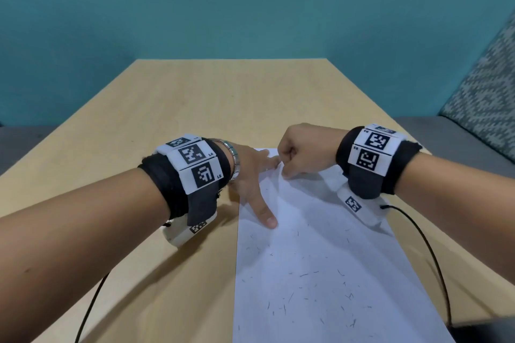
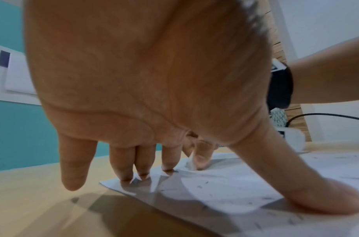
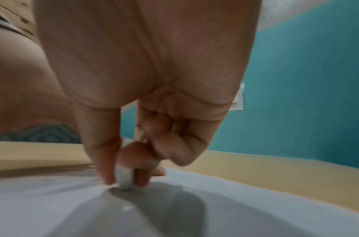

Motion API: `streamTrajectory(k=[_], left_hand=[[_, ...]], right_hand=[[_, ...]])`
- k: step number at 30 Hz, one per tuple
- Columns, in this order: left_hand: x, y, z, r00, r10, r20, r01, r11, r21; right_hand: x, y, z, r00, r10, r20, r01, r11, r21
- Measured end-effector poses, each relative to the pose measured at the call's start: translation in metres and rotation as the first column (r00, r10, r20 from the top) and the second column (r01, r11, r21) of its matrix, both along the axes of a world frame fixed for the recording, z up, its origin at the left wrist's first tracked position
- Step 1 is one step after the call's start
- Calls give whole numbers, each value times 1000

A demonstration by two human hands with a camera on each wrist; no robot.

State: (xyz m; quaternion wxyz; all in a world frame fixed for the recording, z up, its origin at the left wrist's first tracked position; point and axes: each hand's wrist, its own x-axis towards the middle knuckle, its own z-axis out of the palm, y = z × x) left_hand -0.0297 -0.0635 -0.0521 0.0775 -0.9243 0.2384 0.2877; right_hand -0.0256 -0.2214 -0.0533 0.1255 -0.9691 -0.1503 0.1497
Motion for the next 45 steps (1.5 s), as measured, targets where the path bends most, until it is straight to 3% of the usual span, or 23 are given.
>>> streamTrajectory(k=[4, 8, 12, 13, 17, 18, 22, 23, 27, 28, 32, 34, 37, 39, 42, 45], left_hand=[[-1, 2, -1, 1000, 21, -21, -22, 999, -49], [-1, 1, -2, 1000, 12, 7, -12, 1000, 15], [-2, 2, -1, 1000, 7, -16, -8, 1000, -28], [-1, 1, -1, 1000, 4, -8, -4, 1000, -15], [2, 1, -3, 1000, 16, 9, -17, 999, 38], [3, 1, -3, 1000, 17, 8, -17, 999, 38], [-1, -1, 0, 1000, 0, -6, 0, 1000, 9], [-1, -2, 1, 1000, -5, -3, 5, 1000, 11], [0, -4, 2, 1000, 6, -6, -6, 999, 41], [1, -4, 3, 1000, 5, -7, -5, 999, 41], [0, -5, 2, 999, -7, -42, 6, 1000, -11], [-1, -6, 4, 999, -7, -46, 7, 1000, 0], [-4, -10, 9, 1000, -4, 1, 4, 998, 55], [-5, -10, 10, 1000, -11, -10, 12, 999, 40], [-3, -10, 7, 994, 22, -104, -28, 998, -57], [-3, -11, 9, 1000, 3, -25, -4, 1000, -27]], right_hand=[[-17, 6, -1, 987, 85, -138, -85, 996, 2], [0, -5, 0, 996, -48, 75, 51, 998, -37], [-25, 5, 1, 976, 107, -188, -105, 994, 18], [-25, 2, 2, 977, 109, -182, -112, 994, -9], [3, -15, 4, 996, -49, 79, 55, 995, -83], [0, -13, 3, 996, -41, 78, 47, 996, -79], [-33, 0, 2, 967, 135, -215, -136, 991, 10], [-33, -2, 2, 966, 133, -220, -136, 991, 0], [1, -22, 4, 996, -57, 70, 62, 996, -70], [0, -21, 3, 995, -57, 85, 63, 996, -65], [-33, -1, 0, 974, 118, -193, -117, 993, 18], [-29, -5, 0, 985, 102, -137, -100, 995, 21], [-3, -22, 1, 996, -56, 68, 56, 998, -7], [-9, -18, 0, 998, -40, 38, 40, 999, -6], [-30, -6, 1, 980, 104, -171, -103, 995, 17], [-15, -17, 4, 995, 43, -89, -43, 999, -6]])
